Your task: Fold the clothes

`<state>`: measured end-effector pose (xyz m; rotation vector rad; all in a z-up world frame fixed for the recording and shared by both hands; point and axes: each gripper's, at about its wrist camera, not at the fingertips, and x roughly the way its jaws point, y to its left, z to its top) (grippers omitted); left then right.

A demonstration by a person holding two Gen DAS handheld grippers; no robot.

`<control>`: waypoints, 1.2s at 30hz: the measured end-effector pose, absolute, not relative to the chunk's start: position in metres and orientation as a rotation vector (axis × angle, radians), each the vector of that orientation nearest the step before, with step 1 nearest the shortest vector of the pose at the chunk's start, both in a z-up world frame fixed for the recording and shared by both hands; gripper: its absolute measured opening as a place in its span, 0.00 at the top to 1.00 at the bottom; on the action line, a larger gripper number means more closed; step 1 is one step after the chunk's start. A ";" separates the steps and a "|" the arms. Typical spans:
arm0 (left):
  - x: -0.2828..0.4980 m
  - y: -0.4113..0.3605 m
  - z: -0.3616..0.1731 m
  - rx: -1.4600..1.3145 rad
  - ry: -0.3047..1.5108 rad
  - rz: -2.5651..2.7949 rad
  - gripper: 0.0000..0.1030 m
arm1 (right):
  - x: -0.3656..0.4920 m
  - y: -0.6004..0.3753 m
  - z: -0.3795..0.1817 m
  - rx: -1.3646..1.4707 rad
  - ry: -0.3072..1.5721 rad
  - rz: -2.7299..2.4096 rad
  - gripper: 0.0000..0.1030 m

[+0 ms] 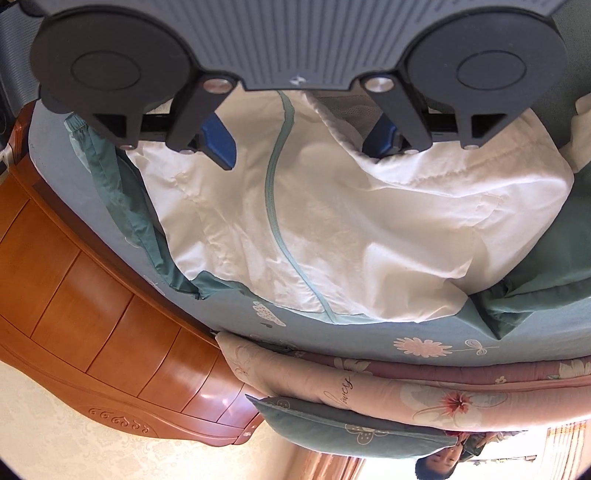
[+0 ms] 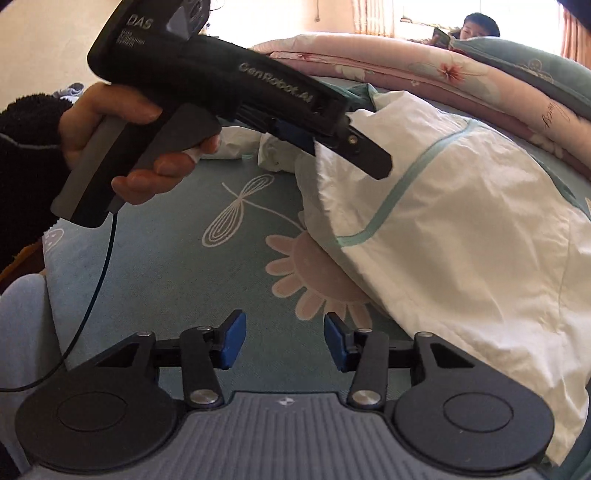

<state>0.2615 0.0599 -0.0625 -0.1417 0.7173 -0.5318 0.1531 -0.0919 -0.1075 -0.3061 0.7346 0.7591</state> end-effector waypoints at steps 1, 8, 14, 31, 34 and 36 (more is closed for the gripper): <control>0.263 0.060 -0.059 -0.138 0.712 -0.542 0.27 | 0.155 -0.081 -0.110 -0.344 0.706 0.746 0.51; 0.273 0.073 -0.037 -0.158 0.696 -0.620 0.26 | 0.166 -0.031 -0.141 -0.738 0.504 0.556 0.51; 0.269 0.083 -0.047 -0.137 0.697 -0.608 0.25 | 0.144 -0.015 -0.181 -1.163 0.283 0.413 0.51; 0.217 0.141 -0.059 -0.263 0.700 -0.593 0.19 | 0.141 -0.070 -0.085 -0.927 0.352 0.402 0.96; 0.196 0.158 -0.072 -0.260 0.715 -0.521 0.18 | 0.147 -0.088 -0.055 -0.844 0.366 0.400 0.96; 0.194 0.160 -0.081 -0.243 0.730 -0.468 0.18 | 0.150 -0.096 -0.039 -0.788 0.374 0.401 0.96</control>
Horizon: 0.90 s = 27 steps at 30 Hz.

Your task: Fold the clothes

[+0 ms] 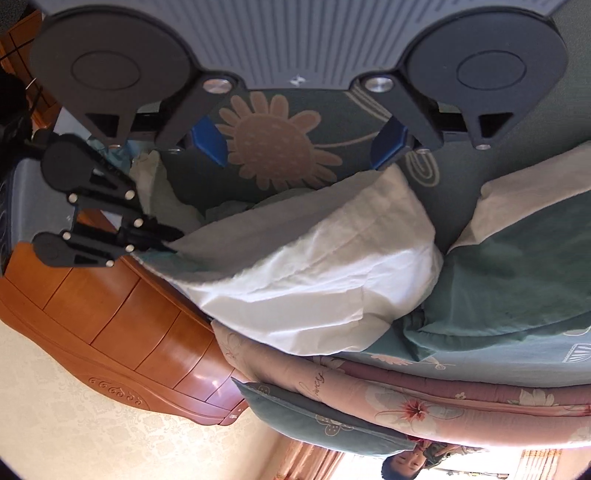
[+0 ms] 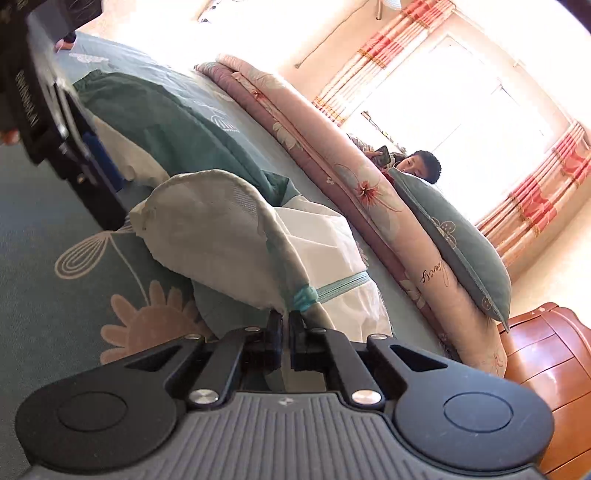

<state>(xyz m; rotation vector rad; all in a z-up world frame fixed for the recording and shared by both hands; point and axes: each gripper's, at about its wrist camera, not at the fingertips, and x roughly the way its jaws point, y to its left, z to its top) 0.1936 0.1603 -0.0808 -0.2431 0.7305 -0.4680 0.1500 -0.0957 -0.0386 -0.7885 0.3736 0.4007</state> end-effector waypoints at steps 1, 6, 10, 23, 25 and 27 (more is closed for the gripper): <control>0.195 0.160 -0.086 -0.242 0.737 -0.439 0.18 | 0.151 -0.099 -0.031 -0.764 0.379 0.401 0.96; 0.220 0.152 -0.109 -0.297 0.724 -0.357 0.18 | 0.159 -0.091 -0.013 -0.705 0.398 0.392 0.96; 0.247 0.145 -0.120 -0.356 0.693 -0.274 0.21 | 0.159 -0.081 -0.019 -0.711 0.394 0.390 0.96; 0.195 0.161 -0.056 -0.177 0.718 -0.168 0.88 | 0.141 -0.090 -0.019 -0.755 0.399 0.426 0.96; 0.175 0.168 -0.035 -0.130 0.715 -0.170 0.88 | 0.132 -0.093 -0.018 -0.768 0.426 0.458 0.96; 0.157 0.168 -0.022 -0.061 0.713 -0.154 0.88 | 0.121 -0.094 -0.021 -0.783 0.464 0.503 0.95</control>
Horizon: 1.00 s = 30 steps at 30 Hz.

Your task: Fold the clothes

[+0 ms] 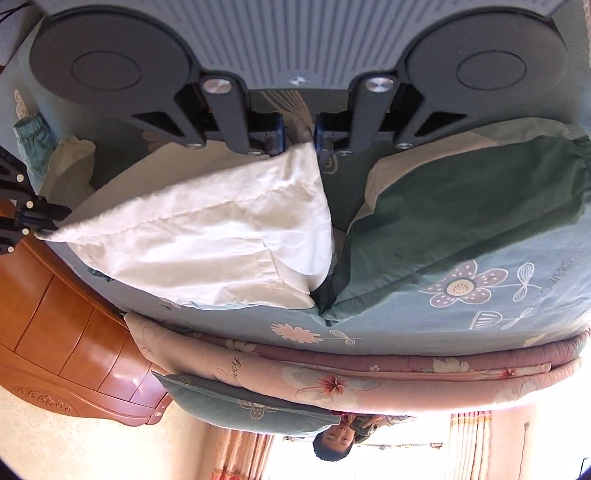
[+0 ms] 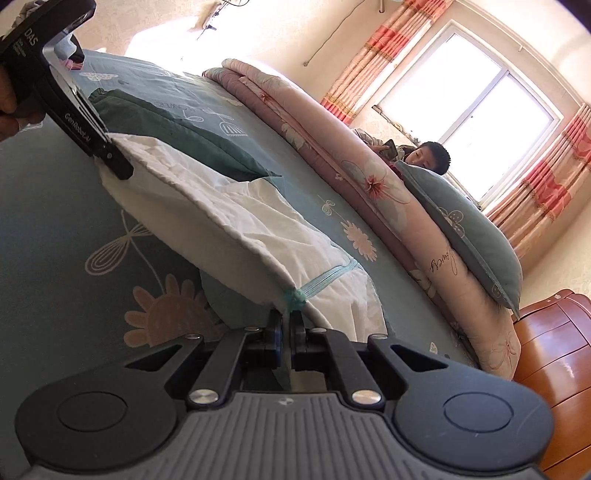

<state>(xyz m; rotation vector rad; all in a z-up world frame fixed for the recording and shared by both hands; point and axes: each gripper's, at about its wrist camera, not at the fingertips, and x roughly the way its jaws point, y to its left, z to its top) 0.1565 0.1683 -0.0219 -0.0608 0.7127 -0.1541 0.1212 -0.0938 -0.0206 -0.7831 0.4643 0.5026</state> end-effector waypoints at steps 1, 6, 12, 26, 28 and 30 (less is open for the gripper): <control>0.150 0.168 -0.018 -0.031 0.721 -0.144 0.88 | 0.116 -0.094 -0.023 -0.789 0.487 0.527 0.95; 0.155 0.168 -0.046 0.017 0.865 -0.081 0.88 | 0.097 -0.082 -0.063 -0.836 0.665 0.652 0.91; 0.158 0.170 -0.088 0.067 1.017 -0.018 0.87 | 0.080 -0.083 -0.078 -0.794 0.731 0.736 0.88; 0.150 0.084 -0.081 0.465 0.662 -0.315 0.69 | 0.099 -0.096 -0.103 -0.815 0.687 0.607 0.74; 0.167 0.081 -0.081 0.384 0.651 -0.330 0.69 | 0.107 -0.096 -0.105 -0.795 0.682 0.587 0.74; 0.186 0.079 -0.083 0.308 0.652 -0.319 0.69 | 0.119 -0.099 -0.100 -0.736 0.668 0.561 0.74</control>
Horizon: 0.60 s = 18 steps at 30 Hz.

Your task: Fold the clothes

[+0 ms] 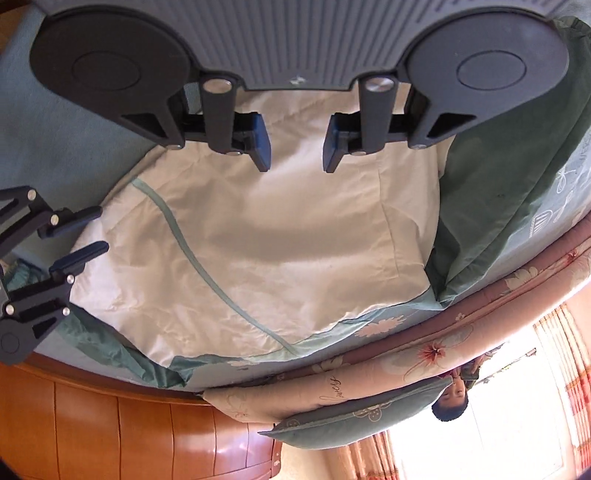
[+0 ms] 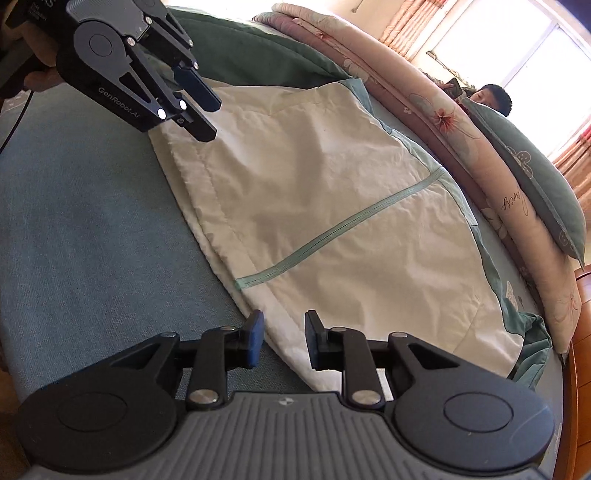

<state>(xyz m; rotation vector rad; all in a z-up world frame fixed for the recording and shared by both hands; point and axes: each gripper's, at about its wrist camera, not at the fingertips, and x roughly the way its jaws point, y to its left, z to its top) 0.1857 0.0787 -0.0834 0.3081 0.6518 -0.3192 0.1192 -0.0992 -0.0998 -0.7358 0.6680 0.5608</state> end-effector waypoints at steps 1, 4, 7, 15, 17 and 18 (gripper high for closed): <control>0.194 0.078 -0.088 0.282 0.676 -0.305 0.69 | 0.126 -0.101 -0.099 -0.713 0.664 0.539 0.74; 0.207 0.080 -0.108 0.238 0.777 -0.286 0.70 | 0.151 -0.112 -0.106 -0.631 0.708 0.476 0.74; 0.191 0.087 -0.123 0.246 0.809 -0.296 0.69 | 0.153 -0.124 -0.121 -0.587 0.765 0.476 0.74; 0.164 0.097 -0.105 0.322 0.812 -0.302 0.65 | 0.137 -0.137 -0.111 -0.547 0.787 0.504 0.73; 0.156 0.091 -0.100 0.393 0.757 -0.312 0.63 | 0.129 -0.134 -0.104 -0.551 0.750 0.519 0.73; 0.152 0.086 -0.099 0.430 0.737 -0.329 0.58 | 0.125 -0.131 -0.102 -0.559 0.732 0.528 0.71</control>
